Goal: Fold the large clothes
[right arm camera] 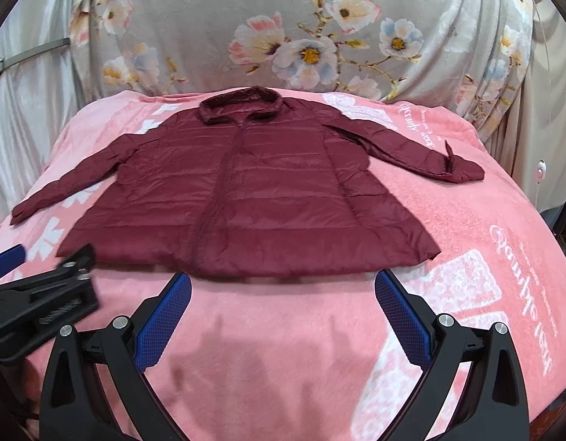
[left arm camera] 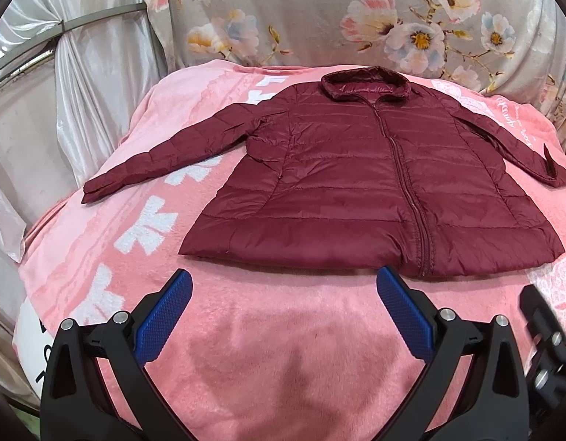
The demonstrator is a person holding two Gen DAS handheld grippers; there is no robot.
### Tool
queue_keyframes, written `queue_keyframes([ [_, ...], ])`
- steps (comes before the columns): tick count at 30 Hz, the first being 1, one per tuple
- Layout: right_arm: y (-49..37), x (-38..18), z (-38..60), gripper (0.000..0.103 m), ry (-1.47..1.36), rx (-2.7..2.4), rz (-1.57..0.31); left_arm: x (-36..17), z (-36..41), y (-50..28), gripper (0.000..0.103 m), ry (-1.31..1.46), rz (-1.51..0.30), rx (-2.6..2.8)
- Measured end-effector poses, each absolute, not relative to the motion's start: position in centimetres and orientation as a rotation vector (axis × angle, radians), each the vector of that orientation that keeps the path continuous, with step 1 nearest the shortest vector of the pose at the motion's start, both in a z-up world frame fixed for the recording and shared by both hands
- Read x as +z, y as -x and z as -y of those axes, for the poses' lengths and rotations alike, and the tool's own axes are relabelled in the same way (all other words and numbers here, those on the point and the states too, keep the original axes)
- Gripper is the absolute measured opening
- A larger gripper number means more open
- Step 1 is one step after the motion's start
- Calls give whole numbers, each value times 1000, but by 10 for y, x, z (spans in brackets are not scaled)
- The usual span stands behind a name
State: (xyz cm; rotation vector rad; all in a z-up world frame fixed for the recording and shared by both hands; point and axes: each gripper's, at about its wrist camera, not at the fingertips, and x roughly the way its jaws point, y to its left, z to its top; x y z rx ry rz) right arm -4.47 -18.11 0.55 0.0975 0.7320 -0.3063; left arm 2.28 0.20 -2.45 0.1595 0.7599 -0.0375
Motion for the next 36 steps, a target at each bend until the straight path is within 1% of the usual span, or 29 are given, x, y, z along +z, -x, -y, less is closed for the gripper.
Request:
queue_keyframes([
  [4,28,6,220,98,-145,-343,-712,-23,-1,-39,98,-169,-747,-11],
  [9,4,12,293,98,-203,-438,-653,-9,1,-71,98,-142,-702,14],
  [15,-35,9,415,98,-332,-589,-582,4,5,-113,98,-119,-628,74],
  [19,-57,-6,483,98,-414,-681,-580,-2,8,-146,98,-90,-617,113],
  [21,-66,-12,512,96,-451,-715,-564,-8,11,-160,98,-90,-616,137],
  [22,-71,-16,525,94,-460,-737,-561,-14,12,-168,98,-91,-621,145],
  [24,-82,-25,544,88,-466,-766,-574,-26,14,-181,98,-93,-632,162],
  [26,-97,-35,559,80,-457,-790,-608,-37,17,-190,98,-99,-652,165],
  [27,-104,-40,564,77,-450,-804,-625,-45,18,-195,98,-104,-668,165],
  [29,-118,-51,576,64,-443,-826,-665,-56,18,-199,98,-110,-682,164],
  [30,-123,-56,580,60,-445,-832,-683,-61,18,-200,98,-112,-687,162],
  [32,-131,-66,588,38,-444,-844,-721,-69,19,-202,98,-118,-696,158],
  [33,-134,-69,589,33,-438,-849,-729,-72,20,-203,98,-122,-700,154],
  [35,-136,-71,589,14,-419,-857,-727,-79,22,-205,98,-131,-708,149],
  [36,-136,-70,588,8,-415,-857,-716,-81,23,-205,98,-135,-711,148],
])
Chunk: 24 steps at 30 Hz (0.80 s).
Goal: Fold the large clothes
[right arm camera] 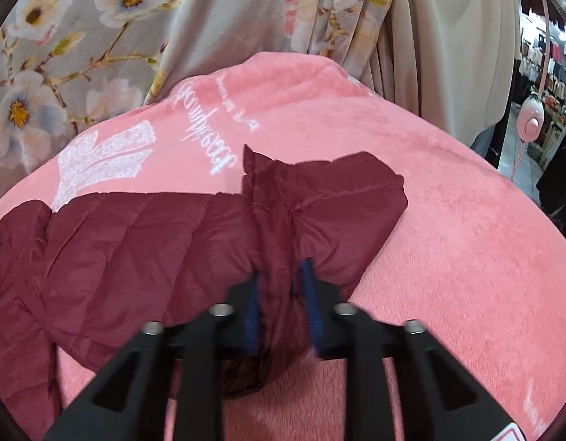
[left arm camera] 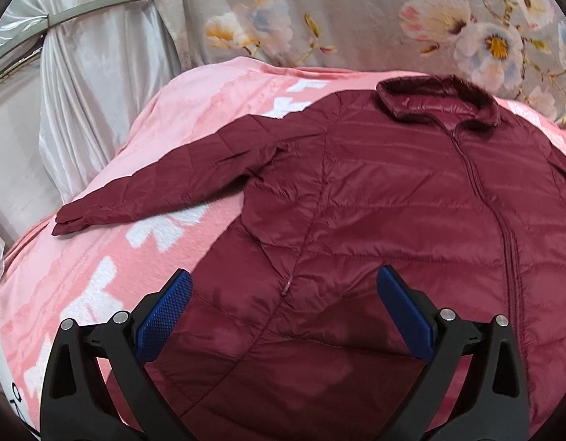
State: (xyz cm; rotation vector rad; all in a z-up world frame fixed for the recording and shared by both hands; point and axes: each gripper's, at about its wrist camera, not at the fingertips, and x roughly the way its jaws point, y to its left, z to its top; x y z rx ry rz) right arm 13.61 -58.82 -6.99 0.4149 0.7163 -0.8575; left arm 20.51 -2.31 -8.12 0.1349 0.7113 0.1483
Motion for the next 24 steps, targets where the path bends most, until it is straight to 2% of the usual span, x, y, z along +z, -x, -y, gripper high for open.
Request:
queue_keyframes([
  [6,-137,-19,557,5,-458,-702,-499,-93,23,-210,98,-128,-748,133],
  [12,-186,49,414,5,-277,-238,-358,-95,19,-209,98,-104,-749,129],
  [17,-228,39,307,5,-181,43,-405,-94,10,-208,98,-51,-749,124],
  [24,-266,-13,211,5,-101,218,-573,-95,-10,-209,98,58,-765,131],
])
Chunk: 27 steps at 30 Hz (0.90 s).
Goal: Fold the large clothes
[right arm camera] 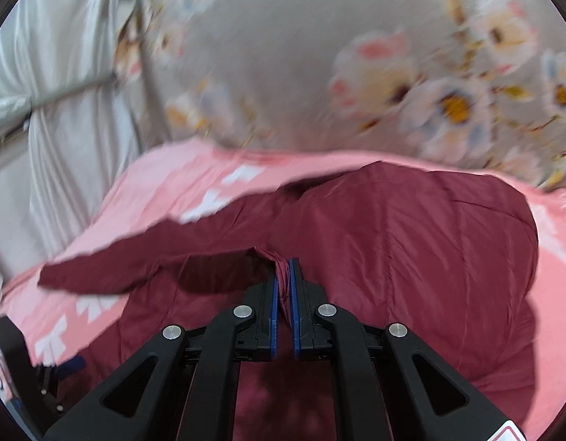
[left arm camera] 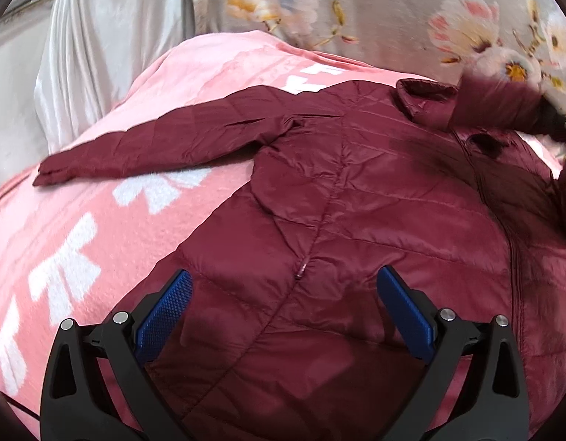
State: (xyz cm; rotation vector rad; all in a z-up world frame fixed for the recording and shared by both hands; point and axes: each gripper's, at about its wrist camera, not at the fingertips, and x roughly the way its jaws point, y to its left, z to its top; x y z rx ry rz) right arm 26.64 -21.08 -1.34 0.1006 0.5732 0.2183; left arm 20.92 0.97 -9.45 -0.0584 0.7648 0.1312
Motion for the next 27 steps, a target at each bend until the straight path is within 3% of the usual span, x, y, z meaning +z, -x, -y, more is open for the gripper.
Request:
queue_keyframes([
  [4,-272,-47,190,6,-80,245,-680,-95,-11,-209,98,73,-767,117],
  [9,-277,-77,180,17,-48,267,-808,-91,-17,-216,98,142,-798,-1],
  [13,-251,-64,189,53,-65,278,-753,-76,-23,-228,98,270,-837,-118],
  [21,-220,-48,311,54,-317,58,-700,-79,4,-296,97,374,-1045,-207],
  [23,-219,-57,354,54,-449,-31,-703,-86,7,-306,89,414,-1081,-219],
  [24,-218,-64,382,54,-546,-80,-698,-89,10,-310,77,423,-1090,-215],
  [25,-218,-69,396,52,-593,-100,-694,-89,15,-315,57,407,-1081,-198],
  [26,-221,-76,415,48,-655,-133,-695,-88,18,-317,52,387,-1076,-188],
  [27,-224,-80,425,45,-681,-160,-703,-87,21,-321,39,366,-1070,-181],
])
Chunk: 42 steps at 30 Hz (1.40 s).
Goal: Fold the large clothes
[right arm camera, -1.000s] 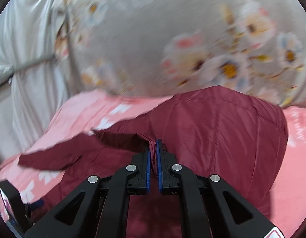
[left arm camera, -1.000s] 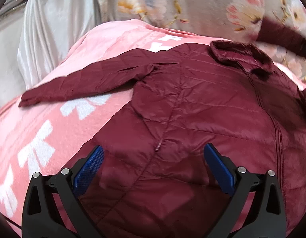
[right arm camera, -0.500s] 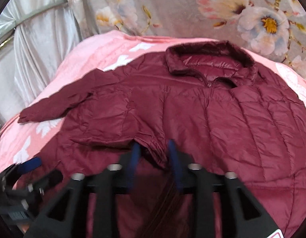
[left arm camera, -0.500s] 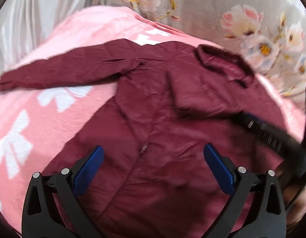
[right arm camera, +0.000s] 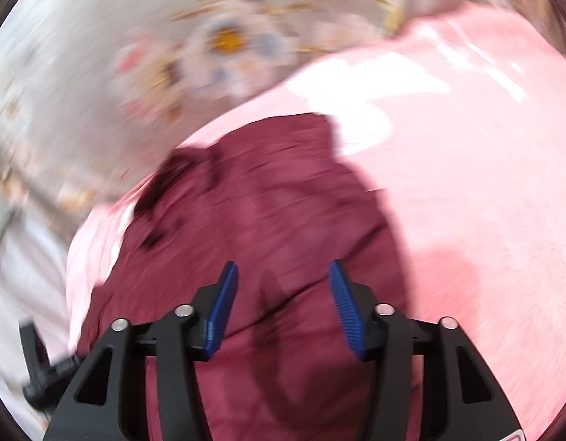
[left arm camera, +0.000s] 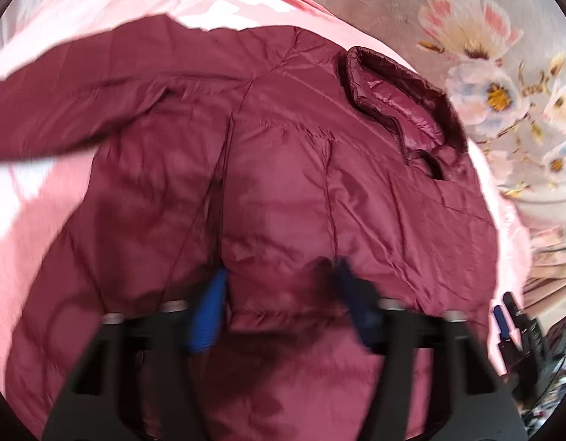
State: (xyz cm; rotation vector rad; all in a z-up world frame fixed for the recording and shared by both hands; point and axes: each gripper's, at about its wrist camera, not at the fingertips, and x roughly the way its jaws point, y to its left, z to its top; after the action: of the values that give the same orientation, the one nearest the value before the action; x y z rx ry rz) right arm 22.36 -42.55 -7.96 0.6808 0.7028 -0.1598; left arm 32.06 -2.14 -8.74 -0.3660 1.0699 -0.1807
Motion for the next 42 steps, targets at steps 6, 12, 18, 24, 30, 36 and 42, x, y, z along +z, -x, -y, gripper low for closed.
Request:
queue_keyframes([
  [6,-246,-98,447,2,-706,-258,-731,-65,26,-334,4,251,-969,-102],
  [12,-247,-90,430,1,-530,-327,-689,-87,33,-338,3,135,-983,-51],
  [18,-259,-105,432,0,-519,-345,-793,-99,51,-327,4,10,-899,-2],
  [24,-220,-55,372,11,-357,-346,-607,-99,52,-323,4,-7,-871,10],
  [30,-255,-62,271,11,-257,-35,-732,-98,50,-321,9,18,-863,11],
  [36,-282,-106,226,9,-171,-7,-876,-98,45,-321,12,53,-860,1],
  [42,-281,-109,218,8,-130,-33,-866,-98,40,-320,17,97,-856,-17],
])
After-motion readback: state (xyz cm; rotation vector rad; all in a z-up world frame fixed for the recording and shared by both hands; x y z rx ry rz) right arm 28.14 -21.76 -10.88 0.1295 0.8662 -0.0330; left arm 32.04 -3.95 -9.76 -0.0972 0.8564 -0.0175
